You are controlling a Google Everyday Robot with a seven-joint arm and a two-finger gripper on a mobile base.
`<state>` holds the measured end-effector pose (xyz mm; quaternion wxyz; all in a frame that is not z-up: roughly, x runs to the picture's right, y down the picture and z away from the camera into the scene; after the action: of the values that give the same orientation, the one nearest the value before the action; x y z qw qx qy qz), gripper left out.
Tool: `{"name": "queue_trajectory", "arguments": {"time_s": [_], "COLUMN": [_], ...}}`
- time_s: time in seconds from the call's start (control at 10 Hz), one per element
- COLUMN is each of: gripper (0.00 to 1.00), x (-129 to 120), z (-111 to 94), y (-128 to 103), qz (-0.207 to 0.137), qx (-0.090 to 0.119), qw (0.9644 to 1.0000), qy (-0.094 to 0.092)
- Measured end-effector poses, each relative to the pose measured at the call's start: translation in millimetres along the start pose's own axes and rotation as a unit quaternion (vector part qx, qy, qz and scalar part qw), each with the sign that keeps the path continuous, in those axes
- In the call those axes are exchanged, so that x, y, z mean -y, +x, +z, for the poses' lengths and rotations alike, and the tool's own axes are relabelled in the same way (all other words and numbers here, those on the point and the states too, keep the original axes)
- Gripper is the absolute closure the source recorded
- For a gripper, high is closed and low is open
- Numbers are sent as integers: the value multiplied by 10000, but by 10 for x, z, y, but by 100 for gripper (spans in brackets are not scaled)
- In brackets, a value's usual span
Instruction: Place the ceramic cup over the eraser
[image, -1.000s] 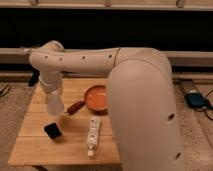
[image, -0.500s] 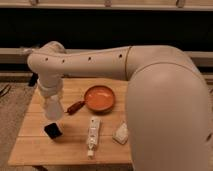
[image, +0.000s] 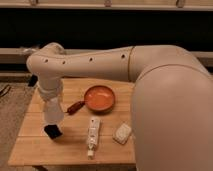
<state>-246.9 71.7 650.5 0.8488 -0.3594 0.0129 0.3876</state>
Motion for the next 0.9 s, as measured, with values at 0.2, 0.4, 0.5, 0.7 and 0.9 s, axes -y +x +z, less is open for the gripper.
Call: {"name": "queue_trajectory", "arguments": {"time_s": [0.2, 0.4, 0.5, 0.7, 0.9], "gripper": [100, 100, 100, 100, 100], "x": [-62, -95, -97, -119, -174], "z": [48, 80, 115, 229, 329], "y": [104, 187, 229, 301, 335], "qz": [7, 27, 71, 127, 94], "qx": [-98, -154, -184, -240, -281], "qw": [9999, 9998, 9996, 9991, 9986], "qy": [-97, -159, -208, -339, -436]}}
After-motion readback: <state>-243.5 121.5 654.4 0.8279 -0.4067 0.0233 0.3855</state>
